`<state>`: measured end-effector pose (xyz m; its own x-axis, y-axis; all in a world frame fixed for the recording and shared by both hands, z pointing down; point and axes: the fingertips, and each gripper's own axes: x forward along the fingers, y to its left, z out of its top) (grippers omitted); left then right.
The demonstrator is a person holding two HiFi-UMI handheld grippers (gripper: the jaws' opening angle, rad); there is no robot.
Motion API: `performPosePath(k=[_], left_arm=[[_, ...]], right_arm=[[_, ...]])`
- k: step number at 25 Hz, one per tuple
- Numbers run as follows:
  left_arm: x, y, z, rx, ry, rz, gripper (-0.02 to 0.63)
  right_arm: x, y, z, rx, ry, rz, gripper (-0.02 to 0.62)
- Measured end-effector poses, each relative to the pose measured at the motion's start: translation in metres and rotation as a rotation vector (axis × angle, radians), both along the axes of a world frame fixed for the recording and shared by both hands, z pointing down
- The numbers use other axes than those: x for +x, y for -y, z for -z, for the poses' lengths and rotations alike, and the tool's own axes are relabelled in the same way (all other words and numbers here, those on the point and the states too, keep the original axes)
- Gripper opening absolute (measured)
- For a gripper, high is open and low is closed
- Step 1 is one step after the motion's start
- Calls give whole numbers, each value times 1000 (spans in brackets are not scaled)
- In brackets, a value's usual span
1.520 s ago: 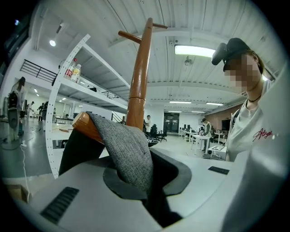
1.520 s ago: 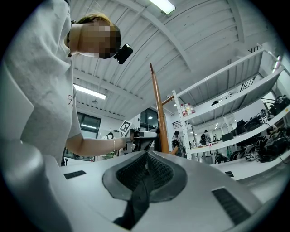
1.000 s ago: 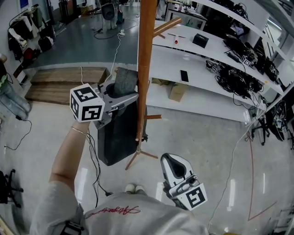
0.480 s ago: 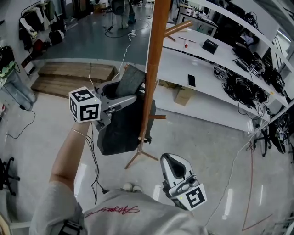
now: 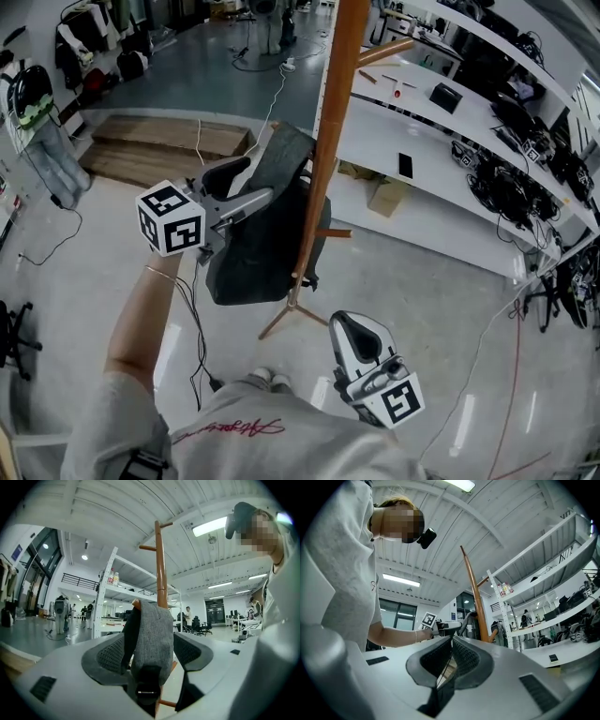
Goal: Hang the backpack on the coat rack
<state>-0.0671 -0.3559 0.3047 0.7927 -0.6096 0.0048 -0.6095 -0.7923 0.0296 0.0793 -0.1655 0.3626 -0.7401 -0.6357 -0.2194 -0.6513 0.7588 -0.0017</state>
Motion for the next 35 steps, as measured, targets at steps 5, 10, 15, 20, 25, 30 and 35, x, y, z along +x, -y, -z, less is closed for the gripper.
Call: performPosePath(k=[5, 10, 15, 20, 25, 30, 35], left_arm=[[-16, -25, 5, 39, -29, 49, 327], [-28, -67, 30, 123, -150, 115, 324], [-39, -113, 41, 161, -195, 132, 245], [-54, -160, 37, 188, -168, 203, 121], [-61, -207, 10, 143, -141, 248, 38], [-60, -256, -12, 84, -172, 236, 18], [-47, -305, -17, 31, -198, 206, 17]], right_arm=[[-15, -5, 0, 2, -10, 45, 23], [-30, -10, 7, 22, -13, 78, 23], [-52, -29, 17, 41, -13, 100, 23], [-74, -62, 15, 8, -12, 108, 23], [-95, -105, 17, 12, -16, 103, 23], [-101, -150, 14, 20, -30, 61, 23], [-99, -186, 14, 18, -33, 21, 23]])
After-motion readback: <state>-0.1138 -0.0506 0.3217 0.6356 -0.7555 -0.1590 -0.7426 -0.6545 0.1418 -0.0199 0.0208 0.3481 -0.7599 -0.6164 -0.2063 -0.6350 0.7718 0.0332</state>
